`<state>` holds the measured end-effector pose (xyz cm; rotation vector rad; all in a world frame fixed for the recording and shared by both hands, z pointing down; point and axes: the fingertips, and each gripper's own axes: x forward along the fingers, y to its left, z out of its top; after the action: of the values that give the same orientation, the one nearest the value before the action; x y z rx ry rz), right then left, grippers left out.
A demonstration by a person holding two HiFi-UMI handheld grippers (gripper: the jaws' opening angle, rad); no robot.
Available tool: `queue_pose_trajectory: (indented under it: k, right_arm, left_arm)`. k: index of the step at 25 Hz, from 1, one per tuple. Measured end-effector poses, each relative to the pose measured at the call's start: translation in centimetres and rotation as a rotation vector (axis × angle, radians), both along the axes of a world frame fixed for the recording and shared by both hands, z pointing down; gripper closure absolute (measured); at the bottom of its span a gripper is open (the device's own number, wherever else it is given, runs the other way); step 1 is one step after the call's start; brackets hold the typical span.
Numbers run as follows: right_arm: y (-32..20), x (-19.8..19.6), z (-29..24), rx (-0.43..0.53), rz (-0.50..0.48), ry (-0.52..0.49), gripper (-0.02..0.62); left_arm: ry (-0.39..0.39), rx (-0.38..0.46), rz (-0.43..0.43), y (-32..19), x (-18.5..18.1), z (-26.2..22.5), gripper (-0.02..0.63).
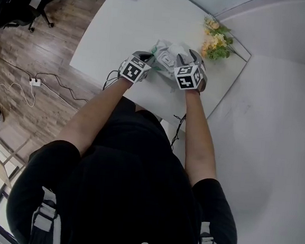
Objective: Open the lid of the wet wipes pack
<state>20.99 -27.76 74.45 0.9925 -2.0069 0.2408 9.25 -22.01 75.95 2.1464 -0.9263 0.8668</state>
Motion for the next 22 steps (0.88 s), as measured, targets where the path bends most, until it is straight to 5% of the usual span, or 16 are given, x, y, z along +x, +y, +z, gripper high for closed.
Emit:
queue_pose_trajectory:
  k: [9,22]
  right_arm:
    - [1.2,-0.1,-3.1,0.065,0.017,-0.055,0.376]
    - [5.1,-0.4,-14.3,0.189,0.127,-0.354,0.421]
  left_arm:
    - [0.099,0.082,-0.03,-0.3,-1.5,-3.8,0.601]
    - [0.279,0.402,0.105,-0.9,0.2,-18.1,0.601]
